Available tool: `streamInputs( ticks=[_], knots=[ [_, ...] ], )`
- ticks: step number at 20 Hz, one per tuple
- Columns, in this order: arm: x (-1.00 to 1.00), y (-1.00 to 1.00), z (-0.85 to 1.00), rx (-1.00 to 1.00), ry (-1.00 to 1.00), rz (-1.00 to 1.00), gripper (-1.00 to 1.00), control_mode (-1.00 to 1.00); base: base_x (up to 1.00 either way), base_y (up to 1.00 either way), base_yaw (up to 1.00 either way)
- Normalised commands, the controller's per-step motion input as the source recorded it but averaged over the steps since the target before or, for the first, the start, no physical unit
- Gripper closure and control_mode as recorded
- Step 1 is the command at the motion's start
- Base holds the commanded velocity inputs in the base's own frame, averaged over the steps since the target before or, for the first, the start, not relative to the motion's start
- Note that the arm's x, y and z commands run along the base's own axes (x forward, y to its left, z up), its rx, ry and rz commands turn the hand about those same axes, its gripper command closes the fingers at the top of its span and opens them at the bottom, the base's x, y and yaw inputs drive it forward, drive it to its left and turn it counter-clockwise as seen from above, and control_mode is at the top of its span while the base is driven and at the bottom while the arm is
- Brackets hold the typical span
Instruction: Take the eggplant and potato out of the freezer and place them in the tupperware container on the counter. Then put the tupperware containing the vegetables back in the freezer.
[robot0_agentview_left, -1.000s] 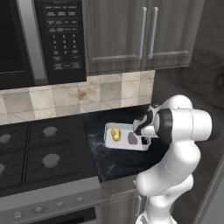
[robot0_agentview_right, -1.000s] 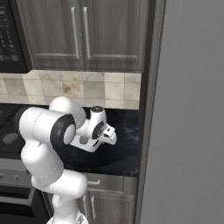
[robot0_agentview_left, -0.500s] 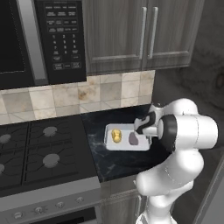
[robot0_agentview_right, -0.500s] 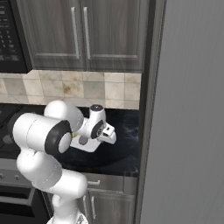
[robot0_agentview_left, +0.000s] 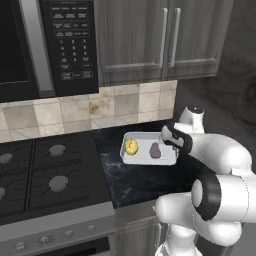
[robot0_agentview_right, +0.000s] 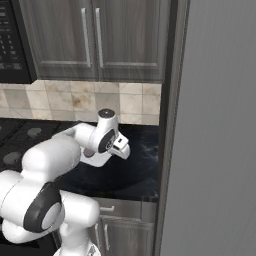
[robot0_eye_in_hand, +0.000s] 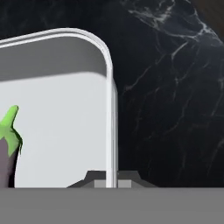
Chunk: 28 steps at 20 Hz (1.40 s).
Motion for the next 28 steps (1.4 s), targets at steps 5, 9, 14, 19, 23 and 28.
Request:
streamInputs(
  ticks=[5,9,14,19,23,28],
  knots=[
    [-0.34,0.00,0.90,0.07,0.00,-0.10,1.00,-1.00,0.00,0.00,0.00],
    [-0.47,0.00,0.64,0.02,0.00,-0.10,1.00,-1.00,0.00,0.00,0.00],
    [-0.53,0.00,0.69,0.03,0.00,-0.07,1.00,-1.00,0.00,0.00,0.00],
    [-0.79,0.00,0.70,0.07,0.00,-0.02,1.00,-1.00,0.00,0.00,0.00],
    [-0.89,0.00,0.58,0.03,0.00,0.00,1.00,-1.00,0.00,0.00,0.00],
    [-0.88,0.00,0.55,0.02,0.00,0.00,1.00,-1.00,0.00,0.00,0.00]
  ],
)
